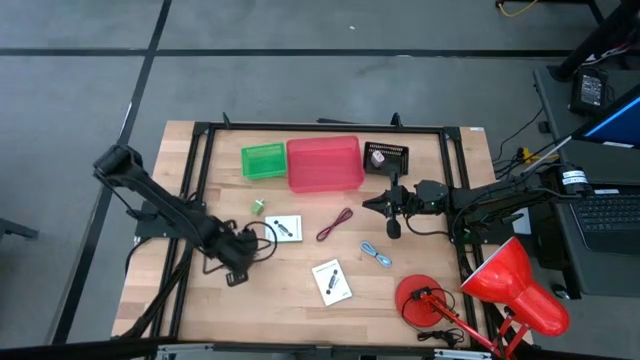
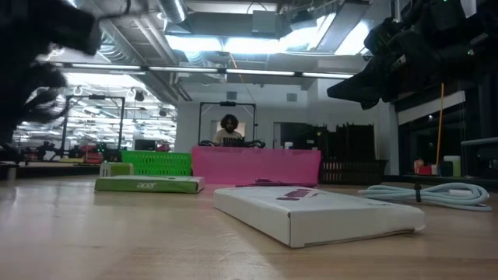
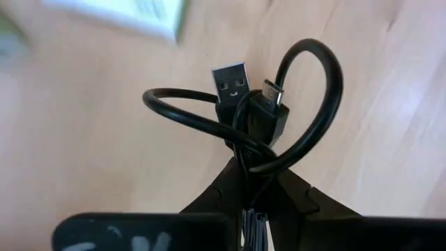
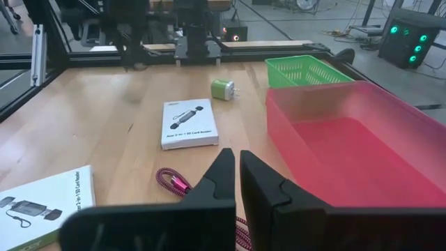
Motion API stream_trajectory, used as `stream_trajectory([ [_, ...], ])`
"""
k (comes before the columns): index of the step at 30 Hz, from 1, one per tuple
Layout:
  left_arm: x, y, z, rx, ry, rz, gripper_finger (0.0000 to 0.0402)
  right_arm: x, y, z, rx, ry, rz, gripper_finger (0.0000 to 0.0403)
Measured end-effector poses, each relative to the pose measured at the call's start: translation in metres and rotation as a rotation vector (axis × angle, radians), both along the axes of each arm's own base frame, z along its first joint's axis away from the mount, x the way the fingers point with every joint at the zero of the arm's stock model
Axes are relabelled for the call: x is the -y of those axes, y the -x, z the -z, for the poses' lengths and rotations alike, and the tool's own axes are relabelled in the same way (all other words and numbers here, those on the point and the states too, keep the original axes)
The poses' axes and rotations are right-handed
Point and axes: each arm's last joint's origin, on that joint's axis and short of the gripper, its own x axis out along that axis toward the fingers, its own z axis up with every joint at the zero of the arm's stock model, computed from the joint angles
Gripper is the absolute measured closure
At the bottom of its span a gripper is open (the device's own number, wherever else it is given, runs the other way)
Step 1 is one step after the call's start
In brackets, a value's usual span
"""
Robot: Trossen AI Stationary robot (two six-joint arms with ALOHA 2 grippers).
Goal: Pick and place items into bin
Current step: Put the black charger cable into the green bin
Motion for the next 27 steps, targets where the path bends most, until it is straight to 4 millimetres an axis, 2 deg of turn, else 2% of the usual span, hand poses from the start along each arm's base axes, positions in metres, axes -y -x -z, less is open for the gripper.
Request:
stream_trajectory([
  [7,-0.009,0.005,-0.030,0.268,-0.101,0.125,0.0371,0.000,0.000,0.000,-0.004,0.000,0.000,0.0396],
  [15,-0.008,-0.002,-0.050,0.498,-0.203,0.320,0.0371,0.000,0.000,0.002,-0.024,0.008,-0.002,0.0396],
  [27,-0.021,-0.027,-0.062,0.701,-0.235,0.487,0.0370,0.000,0.001,0.003,-0.028,0.004,-0.001,0.0396],
])
